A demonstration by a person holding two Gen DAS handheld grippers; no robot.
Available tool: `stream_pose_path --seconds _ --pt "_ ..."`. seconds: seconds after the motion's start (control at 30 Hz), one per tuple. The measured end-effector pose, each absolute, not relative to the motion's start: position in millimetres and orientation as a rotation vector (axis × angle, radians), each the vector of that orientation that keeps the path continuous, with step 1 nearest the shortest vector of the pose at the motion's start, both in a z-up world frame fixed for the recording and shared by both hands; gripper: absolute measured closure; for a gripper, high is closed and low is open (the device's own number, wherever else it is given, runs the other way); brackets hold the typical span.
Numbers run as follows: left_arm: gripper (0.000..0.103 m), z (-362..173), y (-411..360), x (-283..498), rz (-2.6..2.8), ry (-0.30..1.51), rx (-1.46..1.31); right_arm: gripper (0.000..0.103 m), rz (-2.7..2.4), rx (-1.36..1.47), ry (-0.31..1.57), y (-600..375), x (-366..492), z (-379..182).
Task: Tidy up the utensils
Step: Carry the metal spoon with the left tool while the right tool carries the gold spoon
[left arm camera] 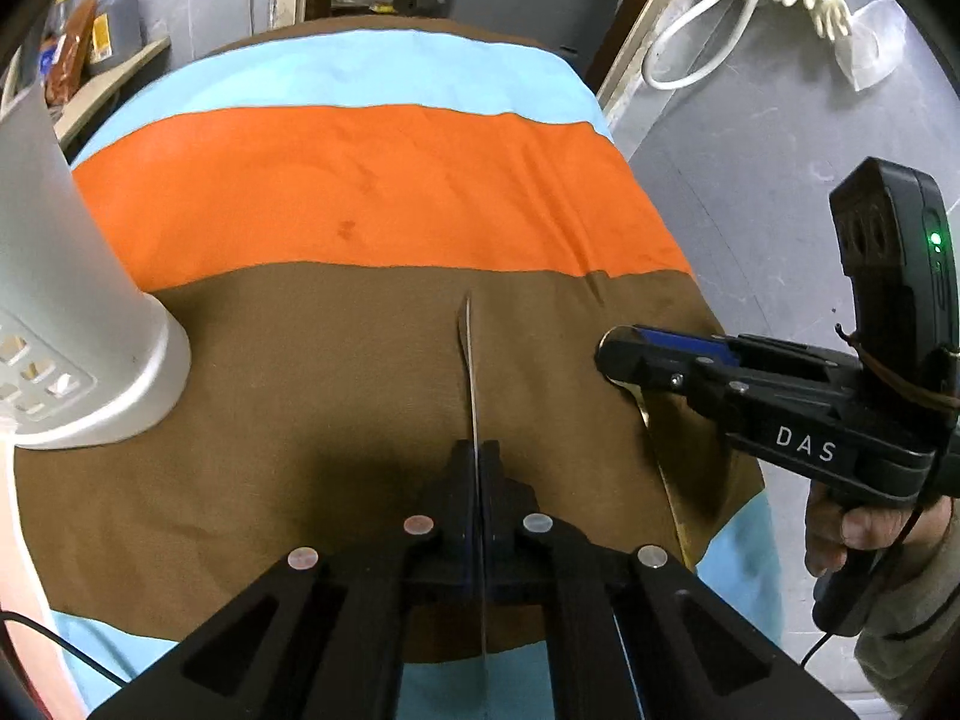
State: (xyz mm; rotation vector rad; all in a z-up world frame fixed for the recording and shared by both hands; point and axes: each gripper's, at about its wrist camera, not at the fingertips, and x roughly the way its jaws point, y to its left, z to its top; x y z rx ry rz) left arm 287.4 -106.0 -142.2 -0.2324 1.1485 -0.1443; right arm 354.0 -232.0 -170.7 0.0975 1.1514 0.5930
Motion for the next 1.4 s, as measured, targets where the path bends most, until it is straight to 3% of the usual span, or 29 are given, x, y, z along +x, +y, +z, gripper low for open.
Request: stream_pose_path --seconds 0.07,0.4,0.93,1.4 --pt "0.101 -147 -101 290 -0.159 1.176 -0.261 0.096 0.598 0.13 1.165 -239 354 -172" --pt "0.101 -148 -96 288 -0.178 1.187 -0.277 0.101 0.567 0.186 1.121 -243 336 -171" --pt "0.101 -59 -61 224 -0.117 0.745 -0.261 0.101 0.459 0.109 0.628 -218 265 -67" --pt "0.101 24 4 198 -0.077 0.461 -0.228 0.101 0.443 0.1 0.343 -165 250 35"
